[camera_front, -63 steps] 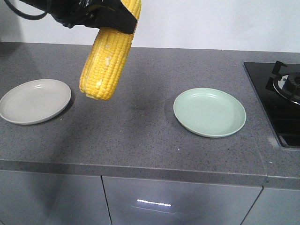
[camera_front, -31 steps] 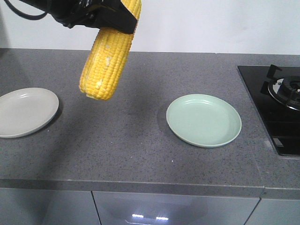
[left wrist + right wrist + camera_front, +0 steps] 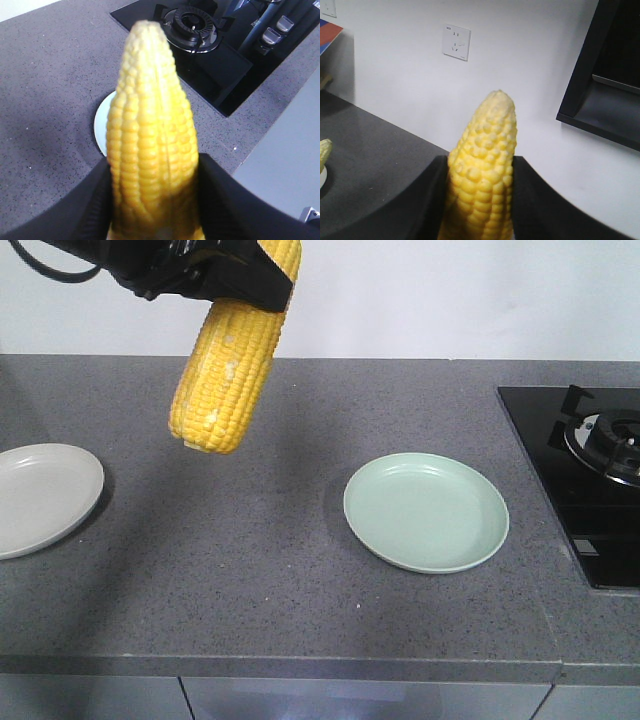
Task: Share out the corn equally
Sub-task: 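Drive the base along the counter toward the second pair of plates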
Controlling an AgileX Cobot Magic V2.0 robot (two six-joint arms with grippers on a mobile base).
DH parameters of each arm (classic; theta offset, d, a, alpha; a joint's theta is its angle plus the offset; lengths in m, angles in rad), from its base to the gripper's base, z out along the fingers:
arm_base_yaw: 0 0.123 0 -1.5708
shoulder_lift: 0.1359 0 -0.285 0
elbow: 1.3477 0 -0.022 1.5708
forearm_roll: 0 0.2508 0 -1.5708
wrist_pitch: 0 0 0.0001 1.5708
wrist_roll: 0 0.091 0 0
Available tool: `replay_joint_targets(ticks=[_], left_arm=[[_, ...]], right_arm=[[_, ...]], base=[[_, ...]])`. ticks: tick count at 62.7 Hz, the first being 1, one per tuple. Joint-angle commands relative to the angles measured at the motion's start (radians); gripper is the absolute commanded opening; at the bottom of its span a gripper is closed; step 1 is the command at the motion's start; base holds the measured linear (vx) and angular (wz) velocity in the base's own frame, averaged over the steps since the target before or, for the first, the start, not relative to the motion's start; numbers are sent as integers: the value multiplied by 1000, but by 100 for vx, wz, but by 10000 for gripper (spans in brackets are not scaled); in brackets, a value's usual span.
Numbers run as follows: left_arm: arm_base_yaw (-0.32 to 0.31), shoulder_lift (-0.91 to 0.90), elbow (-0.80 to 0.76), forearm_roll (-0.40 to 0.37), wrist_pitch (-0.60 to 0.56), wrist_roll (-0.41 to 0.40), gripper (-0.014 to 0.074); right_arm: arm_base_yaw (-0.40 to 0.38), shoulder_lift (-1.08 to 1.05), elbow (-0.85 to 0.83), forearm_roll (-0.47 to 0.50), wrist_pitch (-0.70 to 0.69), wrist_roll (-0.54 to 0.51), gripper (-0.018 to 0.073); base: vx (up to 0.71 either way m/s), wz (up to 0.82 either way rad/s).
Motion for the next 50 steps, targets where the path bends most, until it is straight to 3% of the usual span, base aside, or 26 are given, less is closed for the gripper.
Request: replay_joint_targets(ticks=[1, 50], left_arm=[[-3, -38, -26, -36, -52, 1, -7], [-3, -38, -26, -36, -52, 1, -7]], right_arm=[[-7, -16, -14, 30, -6, -4, -4], [-7, -16, -14, 30, -5, -4, -4]], base=[[5, -3], [3, -1]])
